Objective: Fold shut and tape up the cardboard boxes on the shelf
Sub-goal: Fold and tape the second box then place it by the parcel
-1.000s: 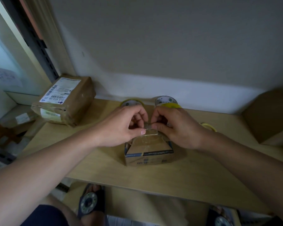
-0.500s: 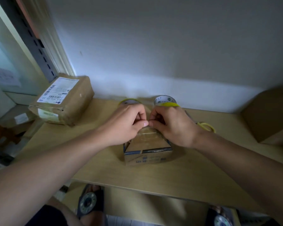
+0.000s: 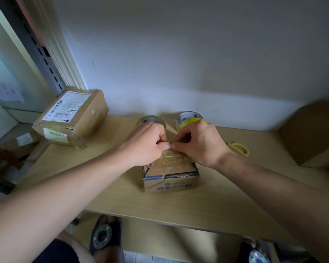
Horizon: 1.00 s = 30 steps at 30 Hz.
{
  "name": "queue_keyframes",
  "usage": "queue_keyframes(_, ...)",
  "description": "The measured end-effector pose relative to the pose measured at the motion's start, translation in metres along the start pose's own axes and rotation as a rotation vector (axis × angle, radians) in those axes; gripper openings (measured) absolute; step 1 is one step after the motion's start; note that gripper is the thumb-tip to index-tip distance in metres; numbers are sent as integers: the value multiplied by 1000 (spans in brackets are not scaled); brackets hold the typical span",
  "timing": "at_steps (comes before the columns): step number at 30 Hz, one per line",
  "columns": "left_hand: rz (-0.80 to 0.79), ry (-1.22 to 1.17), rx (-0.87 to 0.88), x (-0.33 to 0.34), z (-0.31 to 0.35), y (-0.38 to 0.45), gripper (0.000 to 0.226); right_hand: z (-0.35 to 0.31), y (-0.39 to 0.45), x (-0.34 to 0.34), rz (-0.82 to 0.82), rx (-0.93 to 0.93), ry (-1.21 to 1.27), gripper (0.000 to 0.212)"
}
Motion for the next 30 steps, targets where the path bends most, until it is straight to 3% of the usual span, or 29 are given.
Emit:
queue_keyframes(5, 10, -22, -26, -3, -6, 3, 21, 10, -2, -2, 82, 47, 64, 30)
queue_keyframes(8, 16, -86, -84, -4, -18, 5, 33, 9, -6, 3, 71, 35, 68, 23)
queue_keyframes(12, 26, -154, -106, 1, -22, 3, 10, 6, -6, 7, 56, 43, 53, 11)
queue_keyframes(17, 82, -378, -171, 17, -34, -5, 20, 7, -9, 5, 114, 84, 88, 10)
queue_keyframes(20, 119, -484, -185, 24, -39, -9, 22, 8, -11, 4, 135, 98, 126, 18)
queue_keyframes(23, 93, -494, -115, 29, -35, -14, 24, 6, -14, 3, 107, 79, 167, 45)
queue_keyframes(28, 192, -472, -53, 27, -36, -18, 31, 4, -24, 14, 36, 88, 111, 32)
queue_keyframes(30, 205, -483, -45, 28, -36, -18, 31, 6, -27, 17, 19, 117, 104, 41)
Point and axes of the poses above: each hand's wrist, its own y-axis towards the middle knuckle, its own x-axis out of the palm, z = x × y, the point moved 8 cm from there along y, towards the middle knuckle
